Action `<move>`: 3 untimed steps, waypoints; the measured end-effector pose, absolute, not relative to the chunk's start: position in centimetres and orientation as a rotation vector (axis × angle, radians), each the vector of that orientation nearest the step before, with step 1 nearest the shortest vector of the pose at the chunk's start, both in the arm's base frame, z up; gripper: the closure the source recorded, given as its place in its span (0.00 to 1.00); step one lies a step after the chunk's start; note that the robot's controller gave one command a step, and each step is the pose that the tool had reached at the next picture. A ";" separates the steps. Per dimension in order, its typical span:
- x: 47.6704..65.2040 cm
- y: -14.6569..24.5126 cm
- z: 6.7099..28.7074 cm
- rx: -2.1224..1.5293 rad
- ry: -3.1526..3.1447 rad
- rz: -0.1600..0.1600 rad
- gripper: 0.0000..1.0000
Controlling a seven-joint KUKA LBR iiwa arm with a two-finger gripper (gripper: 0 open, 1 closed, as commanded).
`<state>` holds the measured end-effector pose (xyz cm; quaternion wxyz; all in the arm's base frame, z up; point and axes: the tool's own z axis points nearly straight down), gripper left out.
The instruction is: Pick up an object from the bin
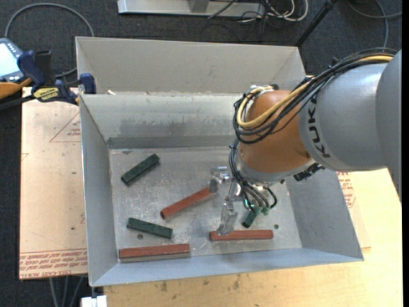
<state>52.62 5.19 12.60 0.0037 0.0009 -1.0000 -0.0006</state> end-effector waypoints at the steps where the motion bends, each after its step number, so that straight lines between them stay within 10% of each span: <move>1: 50.6 17.6 6.9 -0.103 -3.143 -0.005 0.00; 2: 50.8 17.3 7.2 -0.115 -3.145 -0.008 1.00; 3: 49.8 15.5 15.8 -0.145 -3.145 -0.005 1.00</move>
Offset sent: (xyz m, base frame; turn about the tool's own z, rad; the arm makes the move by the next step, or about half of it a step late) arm -0.0199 0.1194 -0.0560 0.0761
